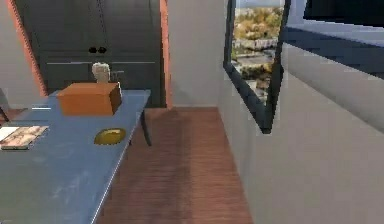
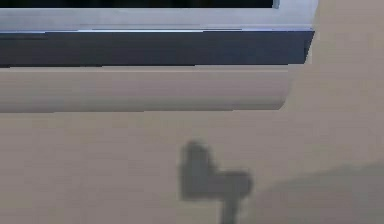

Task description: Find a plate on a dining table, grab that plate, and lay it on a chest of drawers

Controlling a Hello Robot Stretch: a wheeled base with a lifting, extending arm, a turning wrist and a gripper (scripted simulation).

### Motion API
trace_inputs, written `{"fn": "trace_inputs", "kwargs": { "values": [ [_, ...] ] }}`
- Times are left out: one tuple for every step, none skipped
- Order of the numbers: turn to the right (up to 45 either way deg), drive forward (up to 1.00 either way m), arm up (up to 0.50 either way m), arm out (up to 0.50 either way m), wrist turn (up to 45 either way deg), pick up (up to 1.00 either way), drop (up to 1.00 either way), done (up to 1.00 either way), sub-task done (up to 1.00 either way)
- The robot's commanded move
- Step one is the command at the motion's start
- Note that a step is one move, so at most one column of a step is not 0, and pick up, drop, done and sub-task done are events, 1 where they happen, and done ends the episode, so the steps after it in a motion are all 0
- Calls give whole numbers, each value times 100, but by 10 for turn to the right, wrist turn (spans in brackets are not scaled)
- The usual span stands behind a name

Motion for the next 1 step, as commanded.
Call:
{"fn": "trace_inputs", "kwargs": {
  "values": [
    [0,40,0,0,0,0,0,0,0]
  ]
}}
